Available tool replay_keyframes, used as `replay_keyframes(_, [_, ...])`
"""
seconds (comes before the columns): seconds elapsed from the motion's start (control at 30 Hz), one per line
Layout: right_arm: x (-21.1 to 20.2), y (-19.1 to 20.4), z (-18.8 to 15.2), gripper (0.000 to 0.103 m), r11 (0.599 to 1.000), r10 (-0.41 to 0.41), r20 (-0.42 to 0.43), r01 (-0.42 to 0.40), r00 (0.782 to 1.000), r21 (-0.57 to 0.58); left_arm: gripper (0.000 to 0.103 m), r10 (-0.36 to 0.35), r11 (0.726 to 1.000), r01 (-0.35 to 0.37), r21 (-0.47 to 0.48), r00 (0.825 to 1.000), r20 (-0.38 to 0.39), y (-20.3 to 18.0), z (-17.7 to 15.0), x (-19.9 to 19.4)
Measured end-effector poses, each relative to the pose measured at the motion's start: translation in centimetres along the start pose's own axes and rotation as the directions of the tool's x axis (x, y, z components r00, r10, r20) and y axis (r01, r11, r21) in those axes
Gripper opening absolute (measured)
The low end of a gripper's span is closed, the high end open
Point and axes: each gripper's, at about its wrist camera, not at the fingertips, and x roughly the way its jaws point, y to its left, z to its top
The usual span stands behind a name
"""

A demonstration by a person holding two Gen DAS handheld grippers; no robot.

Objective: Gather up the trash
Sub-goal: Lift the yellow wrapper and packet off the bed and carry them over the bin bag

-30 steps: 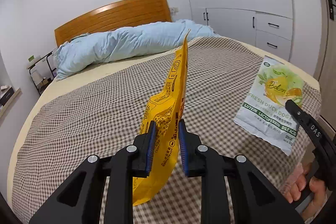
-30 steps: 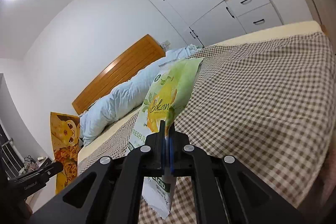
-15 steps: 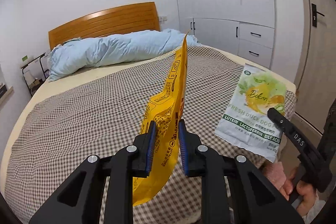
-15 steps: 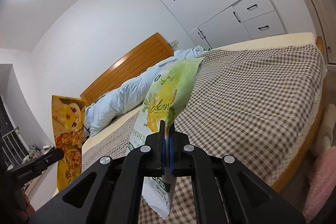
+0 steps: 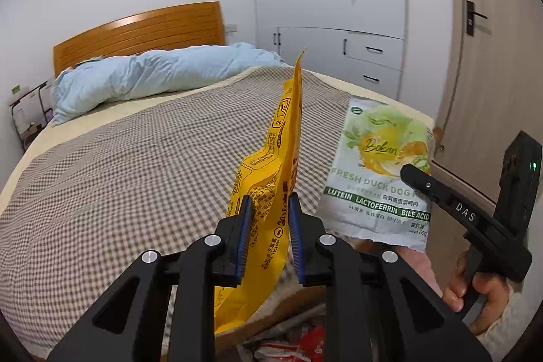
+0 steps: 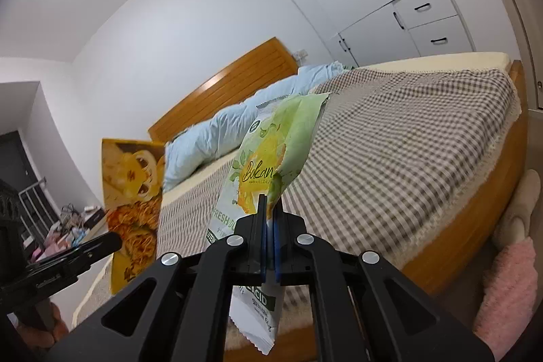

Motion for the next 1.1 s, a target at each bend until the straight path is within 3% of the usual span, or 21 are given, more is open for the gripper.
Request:
replay_keyframes(0.37, [-3.8,-2.0,-2.6,0.003,1.0,0.016,-0.085,-0.017,0.996,-0.005,0.019,-0.058,0.998,0.058,0.033,0.998,-0.002,-2.5,-4.8,-1.7])
replay_keyframes(0.63, [-5.1,-3.4,-4.9,0.003,1.0,0.02,-0.178,-0.017,0.984,0.018,0.019,-0.097,0.994,0.099,0.05,0.994,-0.048,-3.5,-8.4,-2.7])
replay_keyframes(0.93, [-5.1,-4.6,-9.5,0.003,0.999,-0.035,-0.323,0.031,0.946,-0.019,0.019,-0.126,0.991,0.132,0.026,0.978,-0.169,-4.1,-13.0,0.1])
replay_keyframes(1.1, [-5.0,-6.4,-12.1,0.003,0.997,-0.074,-0.407,0.08,0.91,-0.002,0.019,-0.134,0.989,0.144,0.028,0.965,-0.228,-4.6,-15.3,1.8])
